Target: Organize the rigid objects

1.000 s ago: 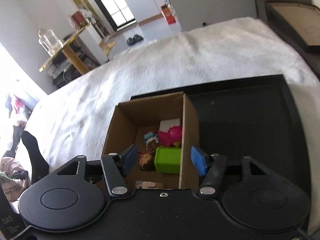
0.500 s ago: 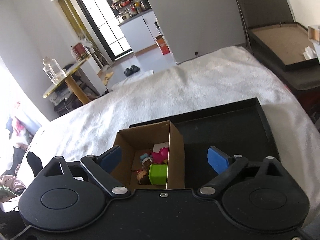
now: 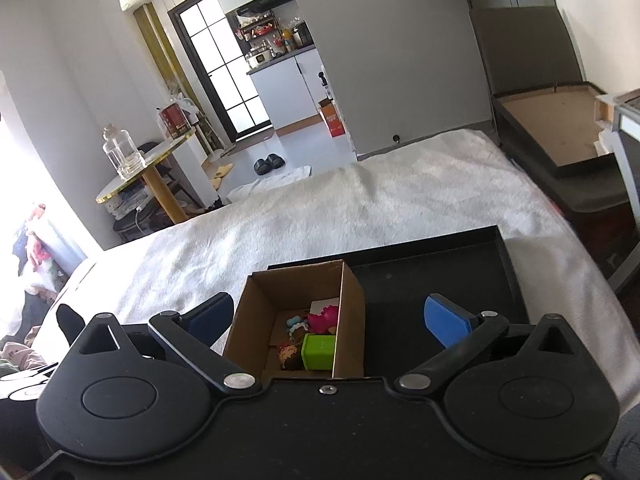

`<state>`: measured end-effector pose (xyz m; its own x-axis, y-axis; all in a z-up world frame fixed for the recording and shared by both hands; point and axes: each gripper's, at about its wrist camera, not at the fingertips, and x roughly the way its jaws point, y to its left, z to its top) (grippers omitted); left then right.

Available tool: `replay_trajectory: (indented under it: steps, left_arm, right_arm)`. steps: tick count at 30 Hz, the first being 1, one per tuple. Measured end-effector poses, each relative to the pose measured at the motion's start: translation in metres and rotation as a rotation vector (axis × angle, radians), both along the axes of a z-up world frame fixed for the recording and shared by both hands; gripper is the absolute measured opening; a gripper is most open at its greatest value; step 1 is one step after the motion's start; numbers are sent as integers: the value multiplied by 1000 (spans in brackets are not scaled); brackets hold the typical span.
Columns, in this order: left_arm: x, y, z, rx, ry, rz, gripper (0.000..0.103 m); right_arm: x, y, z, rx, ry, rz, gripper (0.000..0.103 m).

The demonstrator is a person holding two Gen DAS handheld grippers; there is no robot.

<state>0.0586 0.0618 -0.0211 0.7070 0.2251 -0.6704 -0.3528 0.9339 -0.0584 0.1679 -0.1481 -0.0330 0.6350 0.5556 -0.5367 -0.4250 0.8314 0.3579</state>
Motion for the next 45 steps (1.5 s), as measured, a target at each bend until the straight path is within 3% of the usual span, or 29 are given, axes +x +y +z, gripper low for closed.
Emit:
replay_trajectory:
  steps: [10, 27, 45]
  left_arm:
    - [-14, -16, 14, 19, -2, -70, 96]
    - [-52, -44, 36, 29, -55, -170, 97]
    - [-80, -46, 42, 42, -62, -180, 97]
  right_arm:
    - [-20, -14, 12, -92, -25, -1, 103]
    - [-66, -54, 33, -85, -39, -52, 103]
    - [-95, -56, 44, -138, -62, -29, 103]
